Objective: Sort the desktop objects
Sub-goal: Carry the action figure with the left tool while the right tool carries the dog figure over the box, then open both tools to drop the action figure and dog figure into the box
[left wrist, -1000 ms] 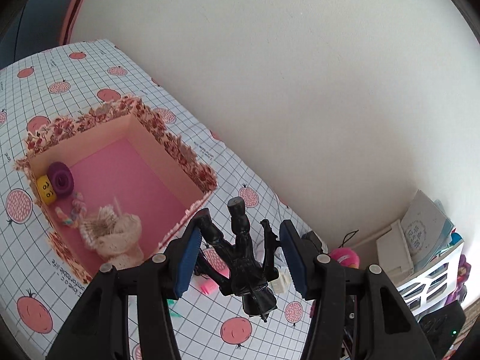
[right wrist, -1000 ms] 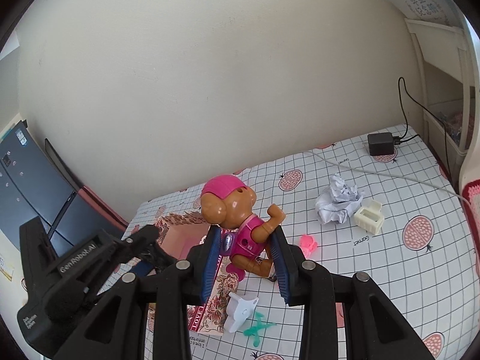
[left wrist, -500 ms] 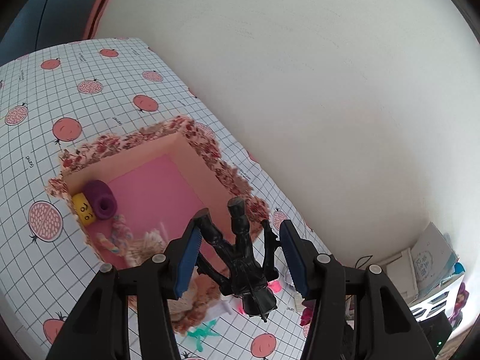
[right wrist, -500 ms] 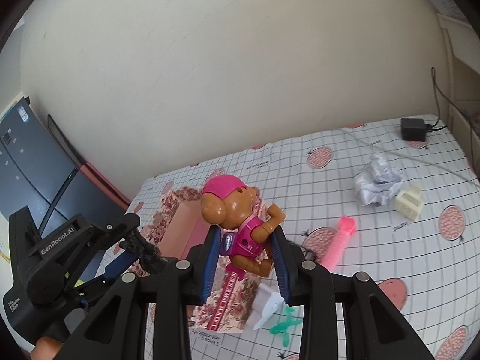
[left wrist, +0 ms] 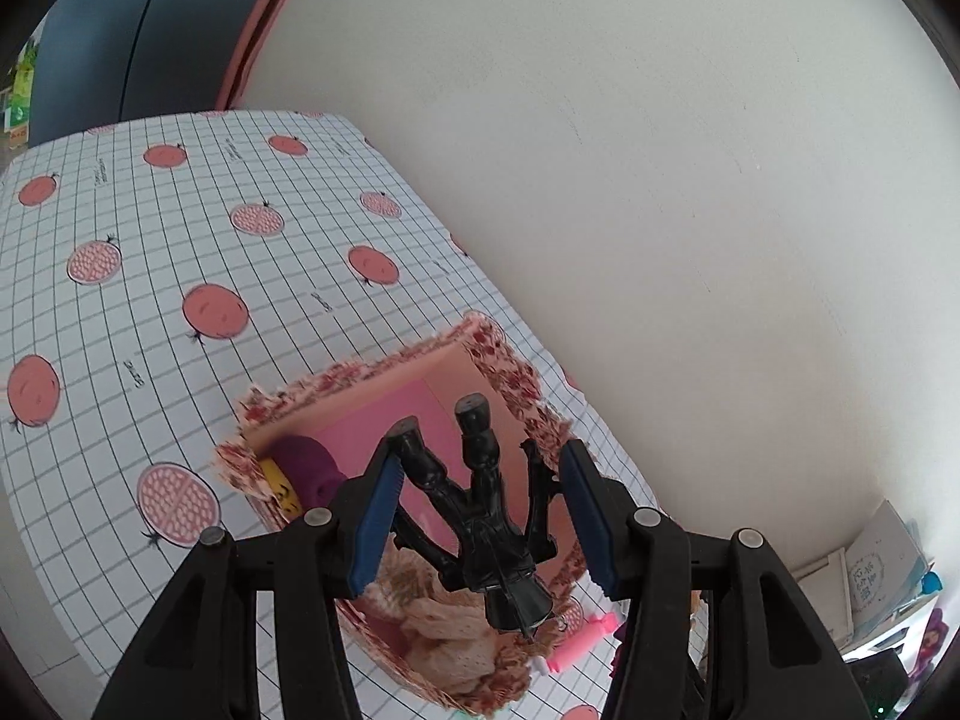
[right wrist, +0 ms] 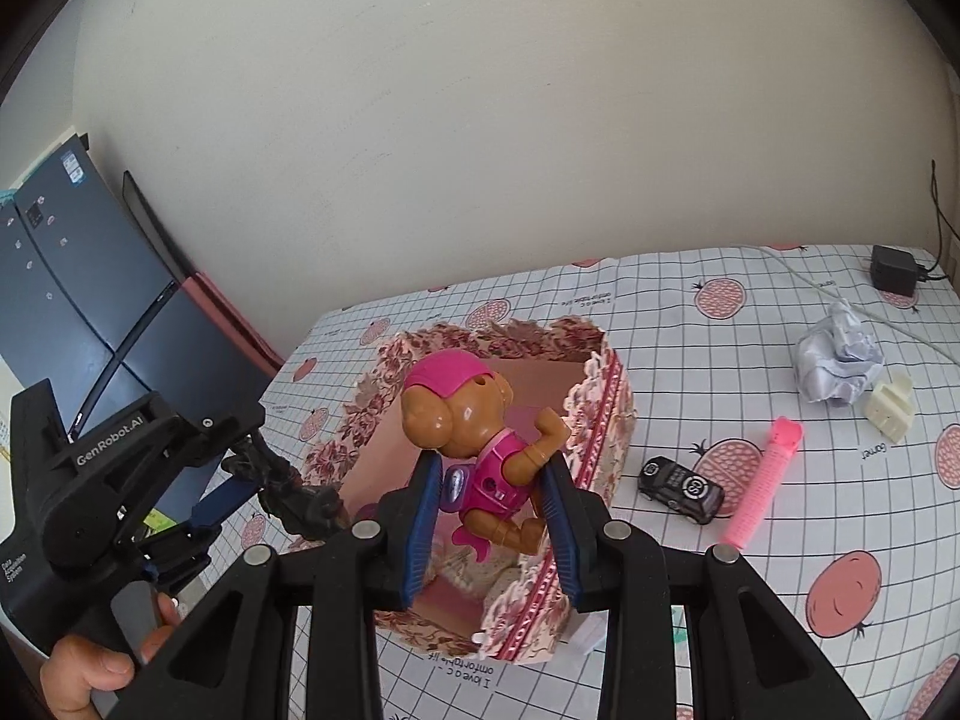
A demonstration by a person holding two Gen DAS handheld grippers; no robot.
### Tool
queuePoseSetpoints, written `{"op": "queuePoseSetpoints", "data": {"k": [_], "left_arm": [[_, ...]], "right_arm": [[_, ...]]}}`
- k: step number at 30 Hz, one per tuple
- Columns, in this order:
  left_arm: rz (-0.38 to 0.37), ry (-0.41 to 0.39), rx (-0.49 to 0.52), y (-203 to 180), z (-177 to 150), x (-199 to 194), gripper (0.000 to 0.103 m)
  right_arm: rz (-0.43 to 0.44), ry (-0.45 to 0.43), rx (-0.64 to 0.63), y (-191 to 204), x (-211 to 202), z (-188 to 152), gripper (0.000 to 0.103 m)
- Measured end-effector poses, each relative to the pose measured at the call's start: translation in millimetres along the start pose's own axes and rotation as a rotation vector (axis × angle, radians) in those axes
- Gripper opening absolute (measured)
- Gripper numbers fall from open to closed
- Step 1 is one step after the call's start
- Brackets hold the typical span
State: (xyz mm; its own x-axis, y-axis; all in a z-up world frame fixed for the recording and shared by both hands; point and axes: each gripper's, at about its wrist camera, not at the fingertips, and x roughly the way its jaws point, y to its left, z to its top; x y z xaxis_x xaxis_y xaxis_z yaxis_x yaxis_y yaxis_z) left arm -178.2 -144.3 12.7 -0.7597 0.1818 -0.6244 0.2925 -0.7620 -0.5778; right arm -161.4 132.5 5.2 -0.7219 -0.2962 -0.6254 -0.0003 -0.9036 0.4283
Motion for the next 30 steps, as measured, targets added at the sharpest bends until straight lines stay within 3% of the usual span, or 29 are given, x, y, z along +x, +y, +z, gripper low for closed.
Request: {"op": "queuePoseSetpoints", "data": {"k": [5, 30], "left_arm": [[0.045, -0.016, 0.041, 2, 4, 0, 0.055], [0.166, 0.117, 0.072, 27, -4, 50, 0.055]], "right_arm": [[0.012, 0.008, -0.021, 14, 7, -4, 0.036], [-0.022, 0.145, -0.050, 32, 66, -30, 0.036]]}}
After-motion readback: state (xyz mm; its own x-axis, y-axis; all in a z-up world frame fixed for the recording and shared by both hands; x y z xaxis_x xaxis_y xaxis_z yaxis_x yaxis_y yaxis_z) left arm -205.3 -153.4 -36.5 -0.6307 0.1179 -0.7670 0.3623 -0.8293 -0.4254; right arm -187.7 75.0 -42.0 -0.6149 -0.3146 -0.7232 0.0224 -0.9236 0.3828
